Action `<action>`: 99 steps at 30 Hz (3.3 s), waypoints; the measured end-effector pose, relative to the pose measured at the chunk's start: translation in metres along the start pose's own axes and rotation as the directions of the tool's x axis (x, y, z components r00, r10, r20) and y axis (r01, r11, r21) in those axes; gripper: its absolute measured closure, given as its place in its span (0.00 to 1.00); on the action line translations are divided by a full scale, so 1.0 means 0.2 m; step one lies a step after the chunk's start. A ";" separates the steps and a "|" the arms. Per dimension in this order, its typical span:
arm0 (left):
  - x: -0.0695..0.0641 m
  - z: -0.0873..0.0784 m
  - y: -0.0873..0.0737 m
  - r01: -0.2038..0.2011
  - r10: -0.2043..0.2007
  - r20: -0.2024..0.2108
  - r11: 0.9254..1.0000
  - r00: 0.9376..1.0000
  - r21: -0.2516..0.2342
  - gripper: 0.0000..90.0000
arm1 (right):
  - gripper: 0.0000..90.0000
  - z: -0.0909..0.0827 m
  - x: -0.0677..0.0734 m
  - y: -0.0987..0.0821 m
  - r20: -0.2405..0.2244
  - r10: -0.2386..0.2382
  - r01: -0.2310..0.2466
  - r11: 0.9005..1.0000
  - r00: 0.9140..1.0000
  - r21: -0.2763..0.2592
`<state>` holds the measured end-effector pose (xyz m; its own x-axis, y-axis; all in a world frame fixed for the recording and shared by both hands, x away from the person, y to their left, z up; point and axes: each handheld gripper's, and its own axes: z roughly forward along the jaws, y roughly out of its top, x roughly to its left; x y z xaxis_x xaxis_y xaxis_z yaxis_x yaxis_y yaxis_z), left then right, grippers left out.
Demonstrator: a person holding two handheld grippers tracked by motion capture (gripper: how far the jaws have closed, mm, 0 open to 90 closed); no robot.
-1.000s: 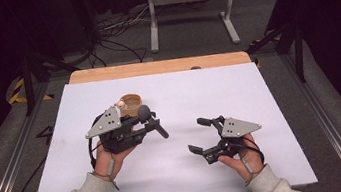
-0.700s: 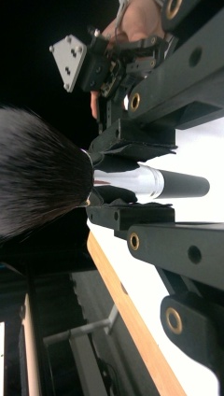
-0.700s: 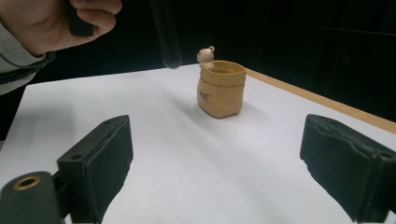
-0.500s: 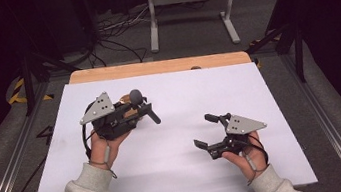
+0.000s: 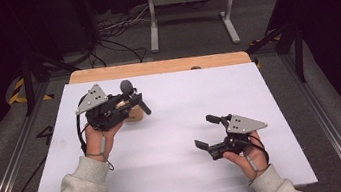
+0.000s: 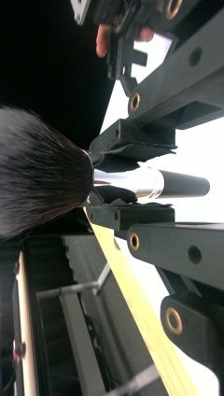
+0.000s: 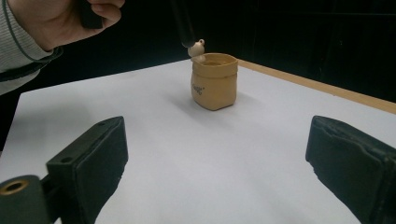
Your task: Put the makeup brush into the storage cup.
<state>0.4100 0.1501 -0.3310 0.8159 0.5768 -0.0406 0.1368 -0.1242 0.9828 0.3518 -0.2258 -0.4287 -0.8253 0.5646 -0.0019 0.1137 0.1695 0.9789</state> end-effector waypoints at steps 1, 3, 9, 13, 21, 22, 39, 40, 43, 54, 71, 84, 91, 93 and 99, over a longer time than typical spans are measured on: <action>0.01 0.00 0.00 0.003 -0.003 -0.006 1.000 1.000 -0.003 0.78 | 0.06 0.00 0.00 0.00 0.003 -0.008 0.008 1.000 1.000 -0.002; 0.02 0.00 0.00 0.008 -0.008 -0.026 1.000 1.000 -0.002 0.78 | 0.04 0.00 0.00 0.00 -0.002 0.006 -0.006 1.000 1.000 -0.010; 0.06 -0.01 -0.01 0.043 -0.044 -0.078 0.999 0.996 -0.013 0.78 | 0.00 -0.01 -0.02 -0.01 -0.004 0.029 -0.029 0.999 1.000 -0.014; 0.08 0.00 -0.02 0.054 -0.056 -0.112 0.998 0.992 -0.021 0.78 | 0.00 0.00 -0.01 -0.01 -0.005 0.016 -0.016 1.000 1.000 -0.014; 0.10 -0.01 -0.03 0.053 -0.058 -0.191 0.998 0.980 -0.030 0.78 | 0.00 -0.01 -0.02 -0.02 0.009 -0.011 0.011 1.000 1.000 -0.016; 0.10 -0.01 -0.03 0.056 -0.061 -0.197 0.998 0.978 -0.028 0.78 | 0.00 -0.01 -0.02 -0.02 0.012 -0.012 0.012 1.000 1.000 -0.018; 0.15 0.03 -0.07 0.069 -0.081 -0.325 0.996 0.942 -0.048 0.78 | 0.00 -0.01 -0.02 -0.02 0.038 0.000 0.001 0.999 0.999 -0.032; 0.15 0.03 -0.07 0.068 -0.080 -0.332 0.997 0.940 -0.048 0.78 | 0.00 -0.01 -0.02 -0.02 0.038 0.001 0.000 0.999 0.999 -0.032; 0.15 0.05 -0.07 0.069 -0.080 -0.348 0.997 0.934 -0.045 0.78 | 0.00 -0.01 -0.02 -0.03 0.038 0.002 -0.001 0.999 0.999 -0.033; 0.18 0.09 -0.09 0.056 -0.066 -0.342 0.998 0.937 -0.040 0.78 | 0.00 -0.01 -0.02 -0.02 0.030 0.000 0.001 0.999 1.000 -0.032; 0.24 0.13 -0.20 0.047 -0.051 -0.312 0.999 0.949 -0.022 0.77 | 0.00 -0.01 -0.02 -0.02 0.014 0.003 -0.003 1.000 1.000 -0.023; 0.26 0.15 -0.24 0.050 -0.042 -0.311 0.999 0.950 0.016 0.77 | 0.00 -0.01 -0.02 -0.02 0.012 0.004 -0.004 1.000 1.000 -0.022; 0.26 0.16 -0.25 0.050 -0.039 -0.307 0.998 0.951 0.030 0.77 | 0.00 -0.01 -0.02 -0.02 0.010 0.004 -0.004 1.000 1.000 -0.023; 0.26 0.17 -0.26 0.053 -0.041 -0.307 0.998 0.951 0.031 0.77 | 0.00 -0.02 -0.02 -0.02 0.010 0.004 -0.004 1.000 1.000 -0.023; 0.28 0.17 -0.28 0.074 -0.058 -0.301 0.996 0.952 0.042 0.77 | 0.00 -0.02 -0.02 -0.02 0.010 0.006 -0.006 1.000 1.000 -0.023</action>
<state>0.4673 0.1606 -0.3937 0.5996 0.7992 -0.0415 0.2204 -0.1151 0.9686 0.3526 -0.2319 -0.4317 -0.8188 0.5740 0.0018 0.1059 0.1480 0.9833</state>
